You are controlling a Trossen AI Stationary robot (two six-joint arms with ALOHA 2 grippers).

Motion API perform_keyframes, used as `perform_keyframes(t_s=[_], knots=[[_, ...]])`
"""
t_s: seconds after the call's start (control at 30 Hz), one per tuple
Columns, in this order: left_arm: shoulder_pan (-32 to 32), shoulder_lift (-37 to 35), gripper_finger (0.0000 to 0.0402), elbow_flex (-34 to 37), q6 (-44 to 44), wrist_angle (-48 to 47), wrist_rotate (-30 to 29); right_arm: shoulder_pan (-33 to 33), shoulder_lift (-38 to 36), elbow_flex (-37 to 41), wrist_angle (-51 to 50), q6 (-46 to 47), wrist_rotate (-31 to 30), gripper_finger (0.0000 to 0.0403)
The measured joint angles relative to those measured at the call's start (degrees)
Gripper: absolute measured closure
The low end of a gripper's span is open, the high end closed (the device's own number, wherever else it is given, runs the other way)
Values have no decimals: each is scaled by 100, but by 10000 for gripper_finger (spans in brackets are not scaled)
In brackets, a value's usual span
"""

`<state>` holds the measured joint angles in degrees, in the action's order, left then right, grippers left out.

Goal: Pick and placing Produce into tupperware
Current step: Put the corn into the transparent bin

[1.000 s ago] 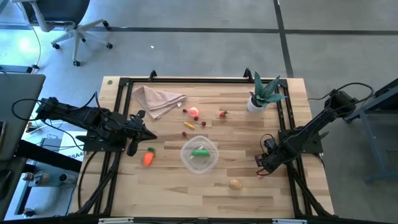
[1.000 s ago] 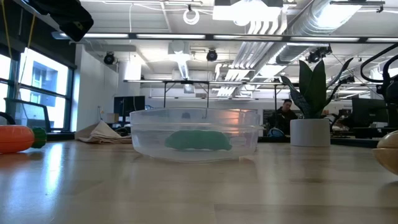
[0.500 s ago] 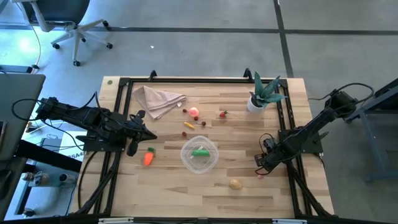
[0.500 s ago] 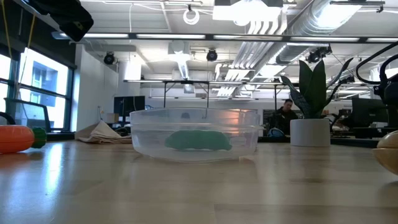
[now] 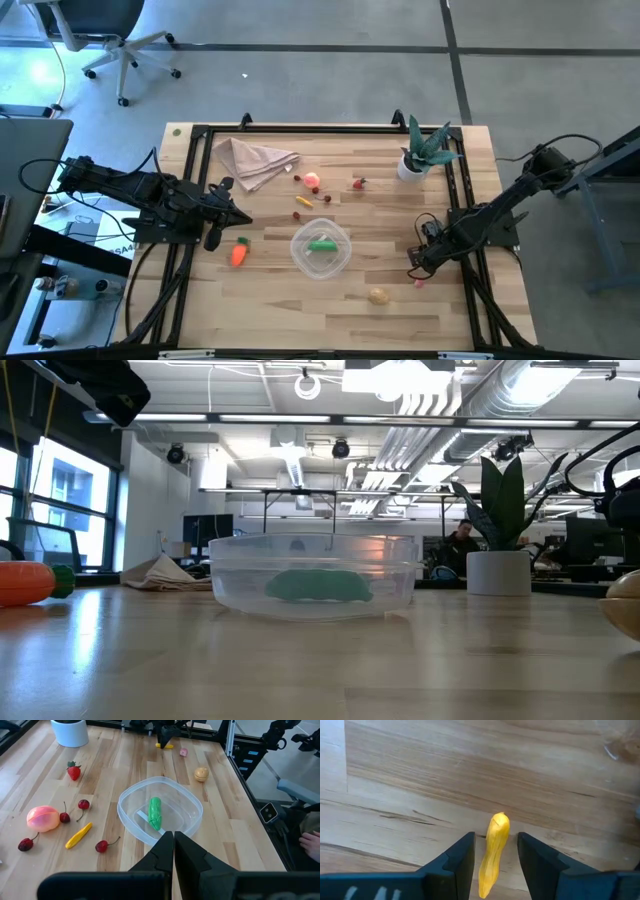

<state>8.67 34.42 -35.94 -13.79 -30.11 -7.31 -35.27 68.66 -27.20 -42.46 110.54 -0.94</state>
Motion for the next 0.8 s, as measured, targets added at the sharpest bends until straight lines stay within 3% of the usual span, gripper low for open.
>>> perform_keyframes(t_s=[0.2, 0.8], knots=[[-1, 0, 396, 0, -1, 1, 0, 0, 0, 0, -13, -2, 25, 273], [-1, -1, 396, 0, -1, 1, 0, 0, 0, 0, -52, -4, 49, 358]])
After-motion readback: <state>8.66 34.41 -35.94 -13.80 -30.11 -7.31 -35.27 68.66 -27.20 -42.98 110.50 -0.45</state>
